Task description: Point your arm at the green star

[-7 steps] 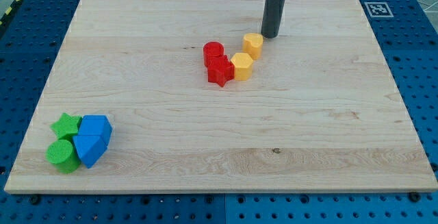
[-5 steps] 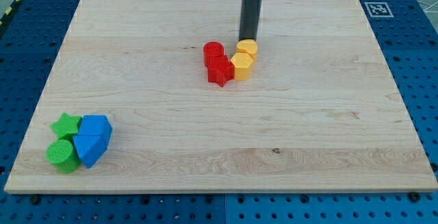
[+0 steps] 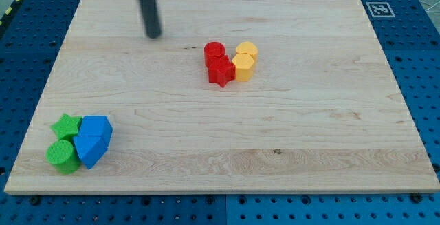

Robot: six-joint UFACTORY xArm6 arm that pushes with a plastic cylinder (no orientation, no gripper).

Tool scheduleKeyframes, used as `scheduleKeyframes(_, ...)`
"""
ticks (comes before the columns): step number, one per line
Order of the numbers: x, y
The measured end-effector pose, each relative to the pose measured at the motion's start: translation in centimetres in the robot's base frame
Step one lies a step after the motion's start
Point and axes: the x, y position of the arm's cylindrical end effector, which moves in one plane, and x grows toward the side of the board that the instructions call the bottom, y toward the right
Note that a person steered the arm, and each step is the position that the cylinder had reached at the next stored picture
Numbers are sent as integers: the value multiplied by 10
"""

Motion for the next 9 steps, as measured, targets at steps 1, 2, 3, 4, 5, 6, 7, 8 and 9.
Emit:
scheduleKeyframes(1, 10, -89)
scheduleKeyframes(2, 23, -131)
scheduleKeyframes(3, 26, -132)
scheduleKeyframes(4, 26, -132)
scheduleKeyframes(5, 43, -132)
scheduleKeyframes(6, 102, -132)
scheduleKeyframes(7, 151, -133)
scheduleKeyframes(8, 198, -132)
scheduleKeyframes(9, 231, -132)
